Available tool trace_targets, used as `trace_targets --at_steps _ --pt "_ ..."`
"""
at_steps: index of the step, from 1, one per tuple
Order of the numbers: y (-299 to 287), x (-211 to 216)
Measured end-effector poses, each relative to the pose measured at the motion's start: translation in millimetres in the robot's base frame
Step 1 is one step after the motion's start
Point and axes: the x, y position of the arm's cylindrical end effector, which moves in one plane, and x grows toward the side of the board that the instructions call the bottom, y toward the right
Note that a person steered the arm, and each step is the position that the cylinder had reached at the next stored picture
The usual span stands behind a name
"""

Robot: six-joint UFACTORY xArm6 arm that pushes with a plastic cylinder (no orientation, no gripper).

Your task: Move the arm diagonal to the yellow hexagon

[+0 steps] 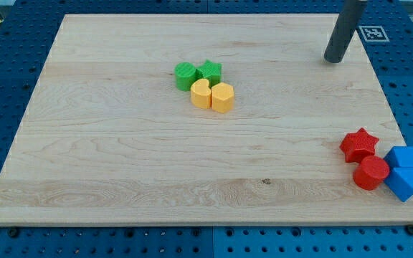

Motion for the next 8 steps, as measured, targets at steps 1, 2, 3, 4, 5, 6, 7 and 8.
trace_targets --at_steps 1,2,3,4,5,6,7,8 --pt "-1.1 -4.2" --pt "-12.9 -10.0" --pt "-12.9 -9.8" --pt "-18.5 10.1" --pt "-32.1 42.5" --pt "-39.2 76.4" --pt "-53.5 101.2" --pt "-77.9 126.7"
